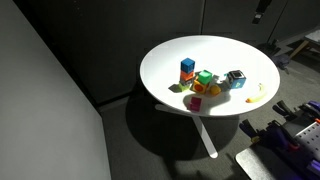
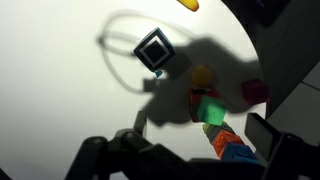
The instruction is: Put the cube on top of the green block
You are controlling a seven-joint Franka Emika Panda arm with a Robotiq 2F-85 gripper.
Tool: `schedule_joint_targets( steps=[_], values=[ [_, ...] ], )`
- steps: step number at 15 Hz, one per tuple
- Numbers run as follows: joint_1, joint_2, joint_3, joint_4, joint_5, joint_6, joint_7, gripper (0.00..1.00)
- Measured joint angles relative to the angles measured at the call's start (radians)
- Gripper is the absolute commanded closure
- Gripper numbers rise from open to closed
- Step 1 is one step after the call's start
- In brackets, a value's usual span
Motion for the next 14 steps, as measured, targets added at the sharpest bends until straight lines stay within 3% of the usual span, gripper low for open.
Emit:
schedule_joint_targets(
  steps=[14],
  values=[
    [0.001, 0.015, 0.002, -0.005, 0.011, -0.009, -0.005, 0.0]
  ],
)
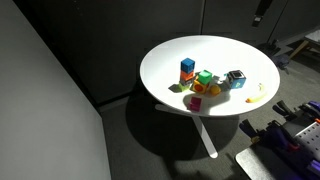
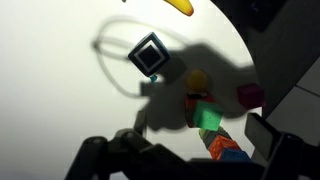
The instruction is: Put the cube on top of the green block
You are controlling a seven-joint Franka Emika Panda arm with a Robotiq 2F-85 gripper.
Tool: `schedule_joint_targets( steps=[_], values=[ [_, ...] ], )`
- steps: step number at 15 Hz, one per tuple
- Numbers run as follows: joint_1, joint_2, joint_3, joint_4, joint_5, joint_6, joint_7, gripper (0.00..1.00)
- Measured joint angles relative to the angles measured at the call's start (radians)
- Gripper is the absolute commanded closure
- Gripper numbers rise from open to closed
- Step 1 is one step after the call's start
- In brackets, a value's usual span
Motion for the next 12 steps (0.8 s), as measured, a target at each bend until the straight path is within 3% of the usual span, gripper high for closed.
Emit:
schedule_joint_targets(
  steps=[12],
  values=[
    [0.0, 0.122, 0.025, -0.074, 0.02, 0.18, 0.045, 0.0]
  ],
)
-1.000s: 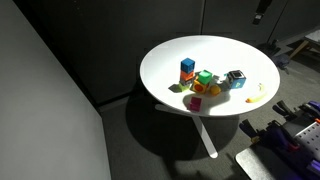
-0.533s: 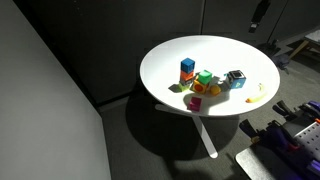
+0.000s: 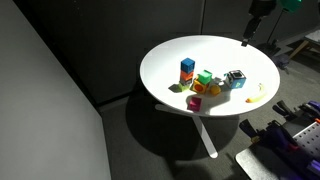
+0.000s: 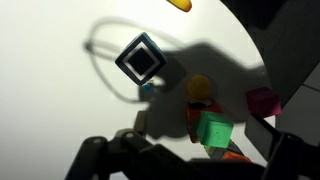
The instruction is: Put the cube on top of the green block
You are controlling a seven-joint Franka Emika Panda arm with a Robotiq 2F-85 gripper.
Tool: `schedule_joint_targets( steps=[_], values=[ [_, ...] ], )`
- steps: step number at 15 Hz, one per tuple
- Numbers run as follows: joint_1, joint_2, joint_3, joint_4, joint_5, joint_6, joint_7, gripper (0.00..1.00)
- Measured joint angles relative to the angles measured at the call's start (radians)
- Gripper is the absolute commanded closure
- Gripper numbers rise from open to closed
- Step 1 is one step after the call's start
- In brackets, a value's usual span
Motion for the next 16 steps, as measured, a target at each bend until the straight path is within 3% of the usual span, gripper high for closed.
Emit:
schedule_joint_targets(
  steps=[16],
  values=[
    [-0.045, 0.189, 0.007, -0.044, -0.021, 0.179, 0.265, 0.0]
  ],
)
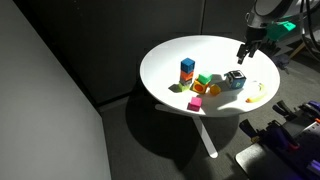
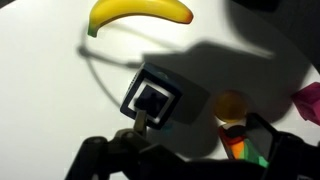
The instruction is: Put the cube on top of the green block
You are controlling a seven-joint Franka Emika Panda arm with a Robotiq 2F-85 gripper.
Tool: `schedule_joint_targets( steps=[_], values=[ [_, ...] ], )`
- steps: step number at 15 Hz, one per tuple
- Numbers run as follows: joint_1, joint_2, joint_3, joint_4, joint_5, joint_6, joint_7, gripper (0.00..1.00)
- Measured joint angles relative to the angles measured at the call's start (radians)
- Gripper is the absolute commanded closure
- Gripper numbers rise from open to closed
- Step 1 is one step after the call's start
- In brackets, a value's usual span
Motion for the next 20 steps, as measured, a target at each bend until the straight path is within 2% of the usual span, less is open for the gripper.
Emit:
schedule_joint_targets(
  steps=[9, 20],
  values=[
    [-0.004, 0.149, -0.014, 0.116, -0.022, 0.016, 0.169, 0.0],
    [-0.003, 0.345, -0.024, 0.261, -0.029, 0.014, 0.216, 0.0]
  ],
)
